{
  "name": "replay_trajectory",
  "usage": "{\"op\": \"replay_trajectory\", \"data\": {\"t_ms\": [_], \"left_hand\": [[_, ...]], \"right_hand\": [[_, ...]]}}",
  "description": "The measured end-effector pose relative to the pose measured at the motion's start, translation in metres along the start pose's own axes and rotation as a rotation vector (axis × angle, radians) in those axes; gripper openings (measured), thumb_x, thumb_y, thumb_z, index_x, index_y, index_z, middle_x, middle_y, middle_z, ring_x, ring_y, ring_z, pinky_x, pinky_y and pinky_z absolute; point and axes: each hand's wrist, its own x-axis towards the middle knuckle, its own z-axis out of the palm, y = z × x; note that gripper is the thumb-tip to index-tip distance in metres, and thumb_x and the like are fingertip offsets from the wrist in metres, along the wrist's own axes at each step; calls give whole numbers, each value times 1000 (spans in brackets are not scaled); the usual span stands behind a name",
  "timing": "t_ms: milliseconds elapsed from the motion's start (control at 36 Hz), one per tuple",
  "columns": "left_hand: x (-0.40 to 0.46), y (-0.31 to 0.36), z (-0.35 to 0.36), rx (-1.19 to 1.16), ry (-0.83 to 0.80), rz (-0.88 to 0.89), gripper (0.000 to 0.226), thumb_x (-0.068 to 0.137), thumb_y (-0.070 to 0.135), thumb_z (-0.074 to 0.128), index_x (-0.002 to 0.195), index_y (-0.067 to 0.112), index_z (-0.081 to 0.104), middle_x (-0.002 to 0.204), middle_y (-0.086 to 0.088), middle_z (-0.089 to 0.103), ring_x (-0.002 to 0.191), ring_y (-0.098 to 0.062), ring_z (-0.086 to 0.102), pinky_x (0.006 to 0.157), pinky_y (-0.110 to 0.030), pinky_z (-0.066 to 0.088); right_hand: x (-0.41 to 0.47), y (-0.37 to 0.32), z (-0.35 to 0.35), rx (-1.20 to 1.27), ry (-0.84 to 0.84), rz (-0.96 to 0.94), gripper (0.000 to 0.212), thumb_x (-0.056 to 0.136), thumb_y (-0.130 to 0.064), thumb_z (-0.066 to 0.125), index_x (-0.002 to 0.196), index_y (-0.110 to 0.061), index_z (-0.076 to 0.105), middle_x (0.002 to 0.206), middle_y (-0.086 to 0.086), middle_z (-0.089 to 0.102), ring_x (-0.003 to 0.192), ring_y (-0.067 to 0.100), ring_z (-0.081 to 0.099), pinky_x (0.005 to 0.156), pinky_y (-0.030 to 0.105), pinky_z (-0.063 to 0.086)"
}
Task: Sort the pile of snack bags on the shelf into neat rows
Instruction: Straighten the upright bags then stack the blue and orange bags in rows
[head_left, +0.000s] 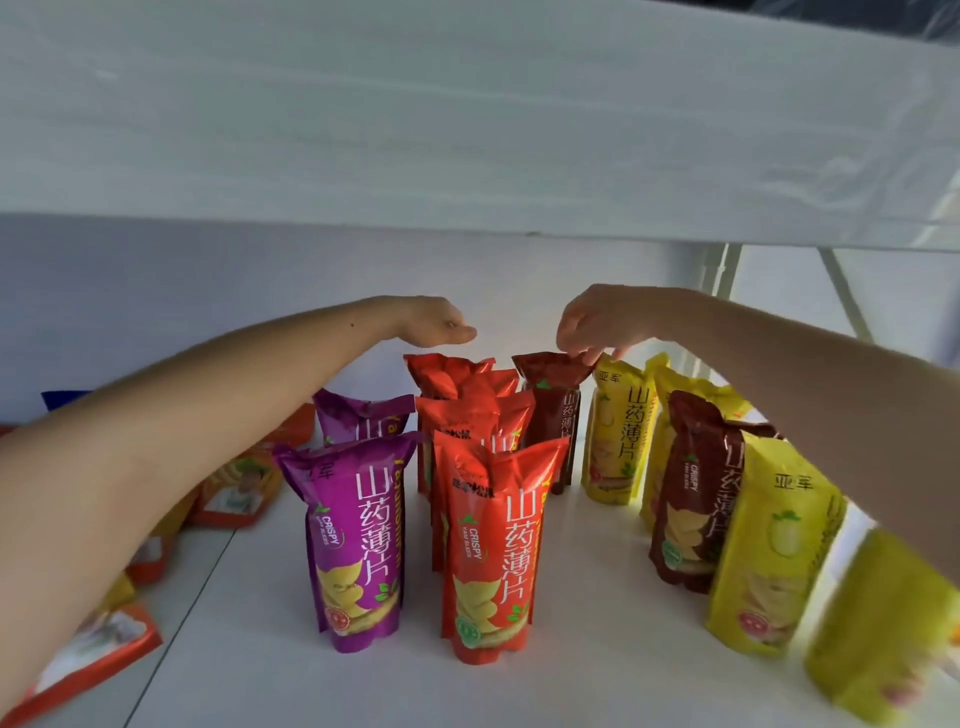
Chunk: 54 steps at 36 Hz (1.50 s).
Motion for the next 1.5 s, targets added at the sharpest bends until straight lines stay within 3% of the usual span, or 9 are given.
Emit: {"op": "replay_trajectory", "data": {"t_ms": [139, 222, 361, 583, 722, 944, 1222, 1361, 1500], "left_hand": [[3, 43, -5, 7, 12, 162, 46, 102, 42, 41, 124, 6, 58, 124, -7, 58, 104, -18, 50, 91, -35, 40], [12, 69, 0, 24, -19, 212, 56, 100, 47, 43, 142, 11, 43, 145, -6, 45, 126, -21, 46, 104, -33, 36], [28, 103, 14, 112, -61, 224, 70, 99, 48, 44, 153, 11, 21, 161, -7, 21, 145, -24, 26, 114, -34, 24], [60, 123, 28, 111, -124, 171, 73, 98, 40, 52, 155, 15, 12, 160, -10, 23, 143, -27, 30, 108, -32, 31], [68, 132, 33, 192, -117, 188, 63, 98, 26, 55, 151, 11, 25, 145, -13, 47, 123, -28, 51, 81, -26, 39], [66, 132, 31, 200, -61, 198, 66, 93, 30, 62, 149, 20, 30, 130, -11, 55, 106, -29, 58, 92, -40, 51], [65, 125, 30, 75, -283, 19, 48, 102, 27, 41, 145, 40, 24, 102, -14, 62, 68, -25, 69, 59, -34, 58], [57, 123, 23, 37, -335, 54, 40, 99, 50, 40, 125, 21, 49, 106, -18, 67, 76, -24, 74, 69, -35, 60], [49, 112, 12, -34, -455, 123, 50, 91, 57, 51, 115, 15, 64, 106, -8, 72, 89, -22, 73, 83, -35, 58]], "right_hand": [[-45, 28, -21, -93, 75, 25, 16, 86, -32, 72, 97, -21, 72, 95, -5, 74, 87, 8, 70, 78, 31, 58], [-72, 40, -24, -169, 106, 61, 26, 82, -39, 74, 100, -19, 73, 90, -12, 70, 91, 10, 65, 93, 29, 46], [-97, 61, -19, -263, 61, 125, 37, 76, -49, 77, 100, -20, 74, 94, -14, 69, 94, 10, 63, 83, 24, 40], [-87, 82, -3, -378, -88, 146, 40, 80, -43, 76, 108, -15, 70, 102, -3, 70, 99, 18, 63, 91, 32, 50], [-76, 93, -1, -389, -92, 96, 31, 80, -36, 76, 101, -13, 72, 94, 4, 74, 91, 21, 69, 86, 34, 54], [-63, 90, 1, -377, -31, -21, 11, 84, -29, 74, 80, -21, 69, 86, -1, 74, 83, 16, 70, 79, 28, 51], [-55, 64, 7, -349, -52, -38, 20, 88, -30, 68, 70, -26, 60, 75, 0, 75, 73, 10, 71, 89, 37, 54], [-58, 56, 10, -321, -67, -49, 19, 89, -44, 63, 79, -27, 64, 82, -4, 75, 79, 10, 69, 89, 37, 53], [-67, 56, 8, -380, -148, -11, 49, 76, -62, 69, 108, -25, 67, 102, -9, 68, 97, 16, 64, 89, 34, 52]]}}
